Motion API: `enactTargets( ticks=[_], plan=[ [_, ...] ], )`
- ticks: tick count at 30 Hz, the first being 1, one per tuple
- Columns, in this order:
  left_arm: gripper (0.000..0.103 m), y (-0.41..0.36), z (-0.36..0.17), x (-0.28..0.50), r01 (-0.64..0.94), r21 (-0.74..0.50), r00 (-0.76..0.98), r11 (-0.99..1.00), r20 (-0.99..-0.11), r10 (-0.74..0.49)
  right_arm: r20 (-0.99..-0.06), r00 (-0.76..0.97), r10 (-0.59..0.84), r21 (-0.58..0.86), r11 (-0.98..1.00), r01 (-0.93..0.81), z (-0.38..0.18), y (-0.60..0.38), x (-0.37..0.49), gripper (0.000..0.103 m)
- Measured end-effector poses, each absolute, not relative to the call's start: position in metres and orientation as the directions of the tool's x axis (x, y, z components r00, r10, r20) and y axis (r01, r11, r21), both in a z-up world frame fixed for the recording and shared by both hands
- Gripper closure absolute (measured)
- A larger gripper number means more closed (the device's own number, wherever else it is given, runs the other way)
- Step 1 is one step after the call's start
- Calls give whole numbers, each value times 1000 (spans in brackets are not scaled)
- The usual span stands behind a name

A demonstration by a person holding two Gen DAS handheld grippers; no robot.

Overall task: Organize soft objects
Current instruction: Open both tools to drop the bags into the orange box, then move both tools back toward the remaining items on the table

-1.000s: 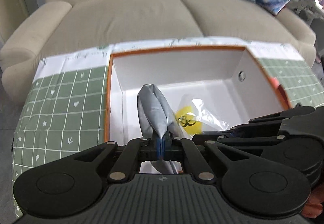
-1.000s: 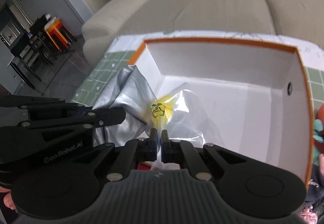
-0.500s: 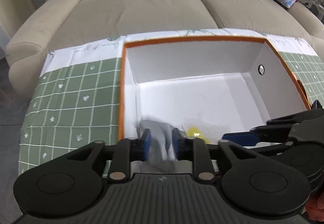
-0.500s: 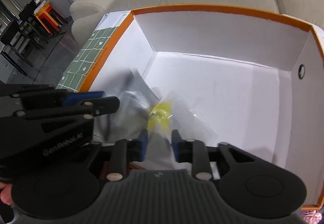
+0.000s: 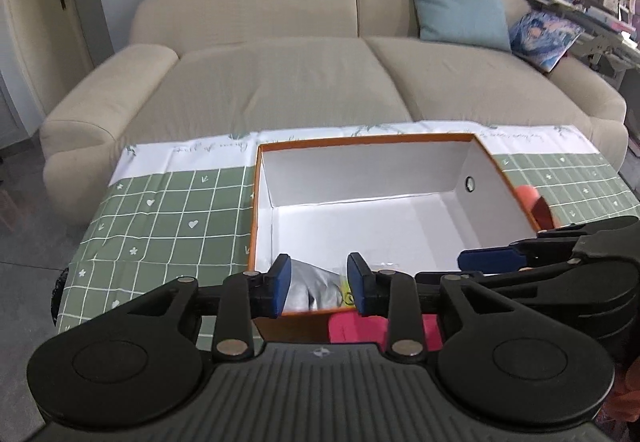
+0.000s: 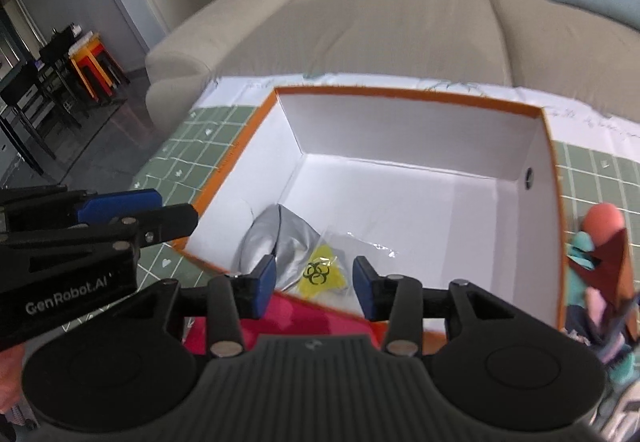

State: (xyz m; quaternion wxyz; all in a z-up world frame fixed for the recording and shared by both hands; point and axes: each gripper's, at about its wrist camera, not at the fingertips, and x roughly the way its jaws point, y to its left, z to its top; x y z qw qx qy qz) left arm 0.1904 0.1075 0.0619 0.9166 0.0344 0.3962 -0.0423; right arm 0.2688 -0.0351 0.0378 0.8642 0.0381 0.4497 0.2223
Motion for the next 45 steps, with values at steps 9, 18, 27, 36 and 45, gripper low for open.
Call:
enactTargets(
  ticks=[9,18,27,36,45],
  plan=[
    [66,95,64,123,148,-18,733,989,-670,-122,-696,593,404,214,906,-366,49,-66,193,59],
    [62,73,47,77,194,-59,737,979,-650,-185,-630,677,381,153,915,-373,45,-97,130,59],
    [62,38,25,46,291,-58,698,955,-670,-253,-680,654,331,128,932,-340,24,-130,93,59],
    [62,4,8,48,356,-77,650,931,-696,-306,-760,608,232,96,964,-248,-6,-175,71,59],
    [62,-34,-9,65,397,-103,602,912,-721,-343,-792,594,141,128,990,-65,-20,-225,82,59]
  ],
)
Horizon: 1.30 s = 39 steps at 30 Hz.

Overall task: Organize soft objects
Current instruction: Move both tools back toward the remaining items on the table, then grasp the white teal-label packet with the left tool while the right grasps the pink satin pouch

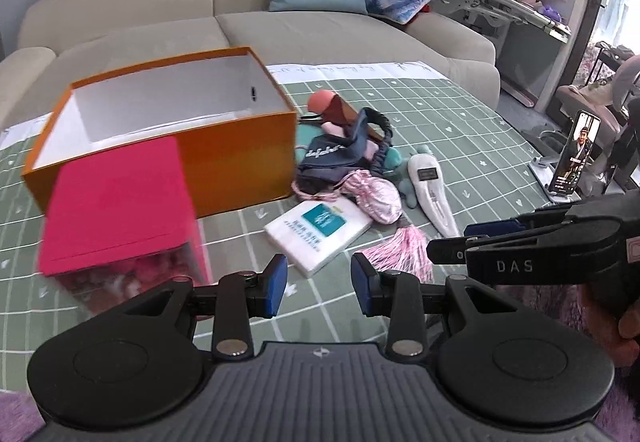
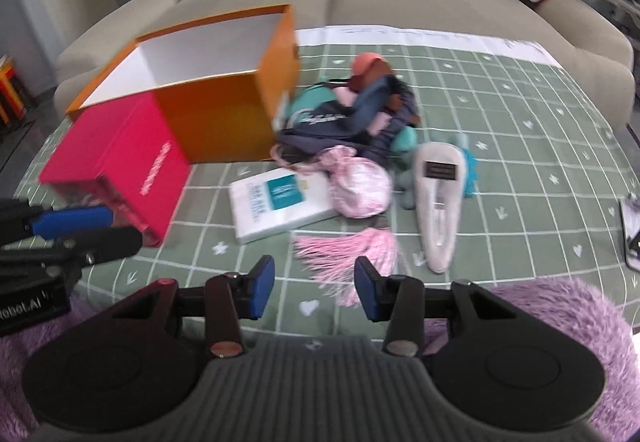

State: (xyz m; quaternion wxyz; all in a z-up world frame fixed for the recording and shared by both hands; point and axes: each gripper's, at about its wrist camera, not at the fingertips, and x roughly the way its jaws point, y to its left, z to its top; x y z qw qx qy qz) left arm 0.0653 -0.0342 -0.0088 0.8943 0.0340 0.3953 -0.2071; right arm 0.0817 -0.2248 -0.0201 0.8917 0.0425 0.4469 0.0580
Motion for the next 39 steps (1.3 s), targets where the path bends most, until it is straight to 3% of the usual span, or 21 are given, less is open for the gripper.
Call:
enactTargets(
  ticks=[2,4,7,20,22,28,31,36,39],
  plan=[
    [57,-42,-13,72,411,-99,596,906,-723,-349,-792,592,146,156,987,-34,-23,-235,85,59],
    [40,-51,-18,78,433,-90,587,897,-728,-356,-794,591,146,178,984,-3,-25,-244,90,59],
    [32,-68,-28,88,509,-26,571,860,-738,-360,-794,589,152,210,977,30,-30,-252,97,59],
    [27,-113,-71,150,658,204,501,725,-838,-219,-785,596,168,201,980,-12,-51,-259,158,59],
    [20,-115,-75,156,663,212,491,718,-847,-203,-787,593,169,192,981,-25,-56,-260,168,59],
    [17,-121,-96,175,668,205,434,716,-888,-150,-813,540,215,224,973,-50,-74,-262,192,55],
    [9,-121,-102,181,651,193,435,735,-887,-153,-820,523,232,235,970,-61,-81,-260,199,55],
    [8,-116,-104,192,610,103,398,786,-897,-191,-822,519,236,242,969,-56,-87,-259,202,52],
    [14,-116,-105,191,597,79,400,799,-892,-212,-824,515,237,249,967,-48,-90,-261,203,55]
  ],
)
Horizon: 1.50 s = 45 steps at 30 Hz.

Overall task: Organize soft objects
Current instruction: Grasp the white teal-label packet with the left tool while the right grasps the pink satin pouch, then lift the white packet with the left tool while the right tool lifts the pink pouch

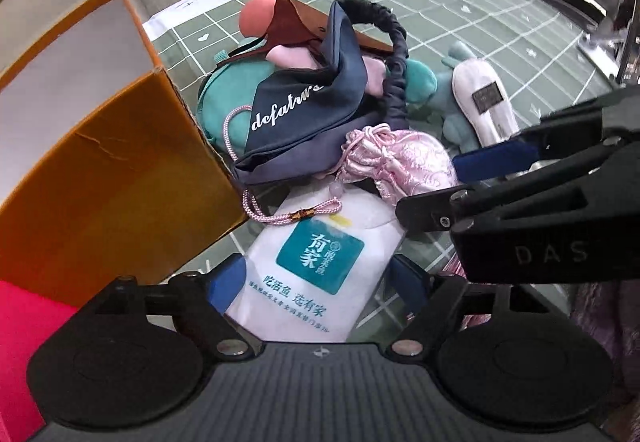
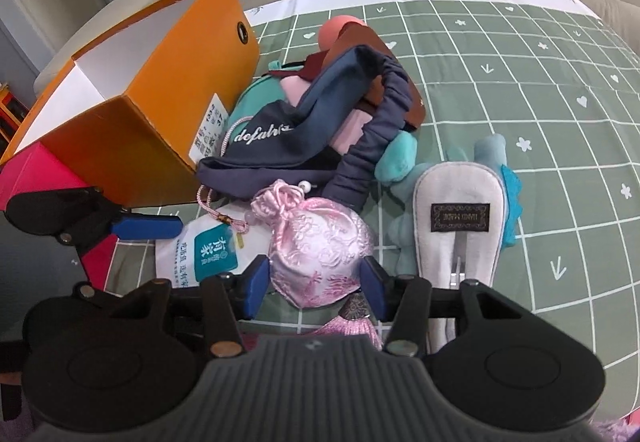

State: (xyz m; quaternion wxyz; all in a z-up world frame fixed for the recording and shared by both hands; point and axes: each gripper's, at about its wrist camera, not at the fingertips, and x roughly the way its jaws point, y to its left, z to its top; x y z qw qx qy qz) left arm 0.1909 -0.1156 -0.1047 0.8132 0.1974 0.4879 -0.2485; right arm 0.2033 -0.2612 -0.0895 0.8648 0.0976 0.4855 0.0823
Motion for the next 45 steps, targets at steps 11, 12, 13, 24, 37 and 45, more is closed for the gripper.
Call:
enactTargets(
  ticks=[11,12,13,24,37,45],
  plan=[
    [99,-126,-94,152,605,122,473,787,-850,-232,-831,500,245,270,963,-24,-87,-267,197,63],
    [103,-124,-92,148,598,127,483,791,-845,-230,-831,501,242,266,964,-23,-85,-267,195,63],
    [103,-123,-91,145,592,134,493,794,-840,-226,-829,505,240,264,964,-25,-83,-266,193,63],
    [55,-115,-77,143,639,206,498,741,-845,-195,-852,483,202,239,971,15,-75,-265,175,63],
    [12,-145,-89,196,861,209,266,463,-962,-59,-844,466,264,290,957,-17,-80,-264,181,62],
    [11,-154,-107,215,889,158,186,430,-982,-24,-854,444,273,291,956,-28,-87,-263,189,60]
  ],
)
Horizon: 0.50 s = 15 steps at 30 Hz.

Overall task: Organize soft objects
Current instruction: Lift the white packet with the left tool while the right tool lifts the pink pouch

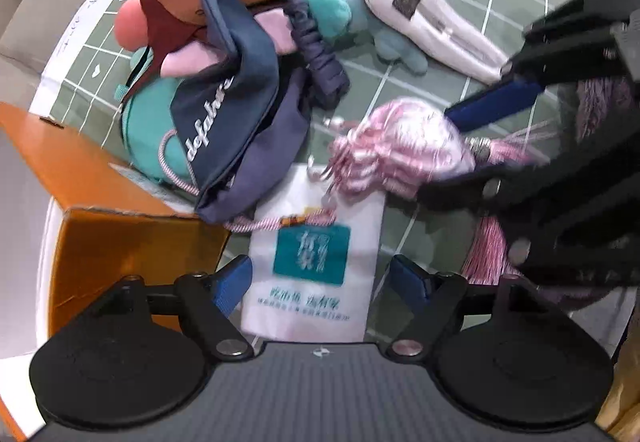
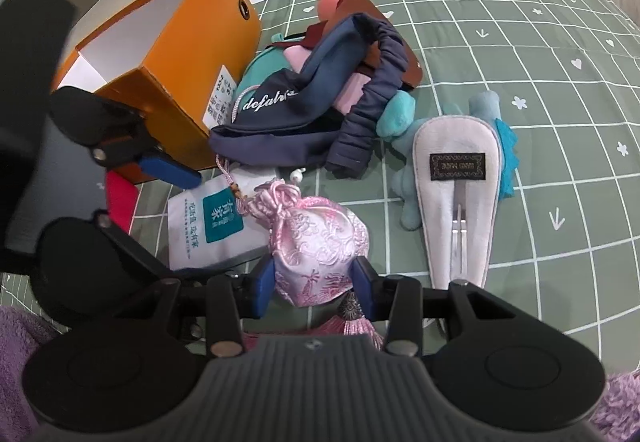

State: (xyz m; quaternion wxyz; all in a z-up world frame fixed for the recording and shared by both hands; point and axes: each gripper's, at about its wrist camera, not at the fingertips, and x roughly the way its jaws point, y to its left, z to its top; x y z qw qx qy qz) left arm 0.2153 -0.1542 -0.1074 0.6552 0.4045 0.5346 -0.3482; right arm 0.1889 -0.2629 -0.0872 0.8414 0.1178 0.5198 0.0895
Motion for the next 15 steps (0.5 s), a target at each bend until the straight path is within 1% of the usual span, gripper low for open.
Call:
enactTargets(
  ticks=[3,6,8,10,13,14,15],
  plan=[
    [11,-153,-109,223,874,127,158,470,-987,-27,-852,443,280,301,953,-23,-89,-264,191,59],
    [24,-150,-107,226,848,95,135,521,-990,-39,-848,441,293,326,945,-3,-91,-268,193,58],
    [40,-148,-104,220,836,115,167,536,-985,-49,-849,439,294,329,944,4,-91,-269,193,58],
    [60,-149,-101,210,820,137,200,555,-978,-54,-852,441,283,317,949,2,-91,-268,193,59],
    [79,-152,-97,194,786,151,243,599,-967,-75,-852,445,276,309,951,1,-89,-268,191,60],
    [80,-151,-96,190,769,151,257,621,-963,-84,-852,447,271,303,953,1,-88,-267,190,60],
    [87,-148,-93,187,754,140,264,642,-959,-101,-854,448,266,299,954,3,-88,-267,189,60]
  ],
)
